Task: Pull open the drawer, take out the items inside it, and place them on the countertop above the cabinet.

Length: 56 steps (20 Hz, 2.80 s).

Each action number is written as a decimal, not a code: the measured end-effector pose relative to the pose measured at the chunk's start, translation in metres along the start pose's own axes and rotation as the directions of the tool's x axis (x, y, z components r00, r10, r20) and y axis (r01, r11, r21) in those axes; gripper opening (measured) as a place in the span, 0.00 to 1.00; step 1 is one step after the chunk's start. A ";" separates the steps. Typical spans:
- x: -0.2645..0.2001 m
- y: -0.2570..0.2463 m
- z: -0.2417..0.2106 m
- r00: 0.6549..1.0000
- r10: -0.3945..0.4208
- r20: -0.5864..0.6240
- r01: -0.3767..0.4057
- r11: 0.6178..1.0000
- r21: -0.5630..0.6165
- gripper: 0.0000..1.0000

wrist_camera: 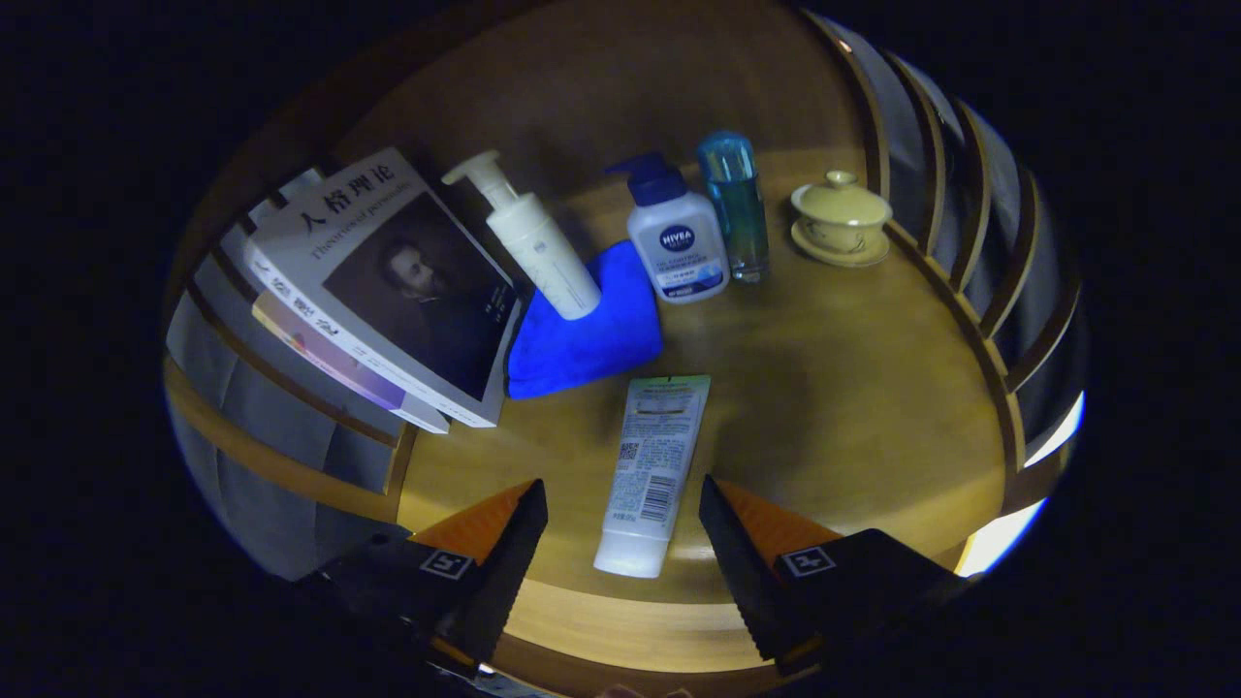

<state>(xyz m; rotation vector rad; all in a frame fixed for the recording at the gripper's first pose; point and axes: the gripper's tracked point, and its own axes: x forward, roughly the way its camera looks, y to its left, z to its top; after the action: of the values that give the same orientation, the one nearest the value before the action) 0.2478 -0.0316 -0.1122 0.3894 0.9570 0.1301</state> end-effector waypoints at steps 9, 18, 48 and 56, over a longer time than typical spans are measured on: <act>-0.096 0.028 -0.028 0.910 0.052 0.411 0.019 0.986 -0.166 0.98; -0.164 0.031 -0.097 0.730 0.058 0.681 0.119 0.970 -0.211 0.98; -0.075 -0.020 -0.312 0.780 -0.120 0.615 0.307 0.928 -0.209 0.98; -0.069 -0.019 -0.309 0.749 -0.171 0.640 0.368 0.911 -0.186 1.00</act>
<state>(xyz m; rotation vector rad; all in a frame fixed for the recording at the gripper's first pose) -0.0459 0.0137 -0.2248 -0.0140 0.3207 -0.1203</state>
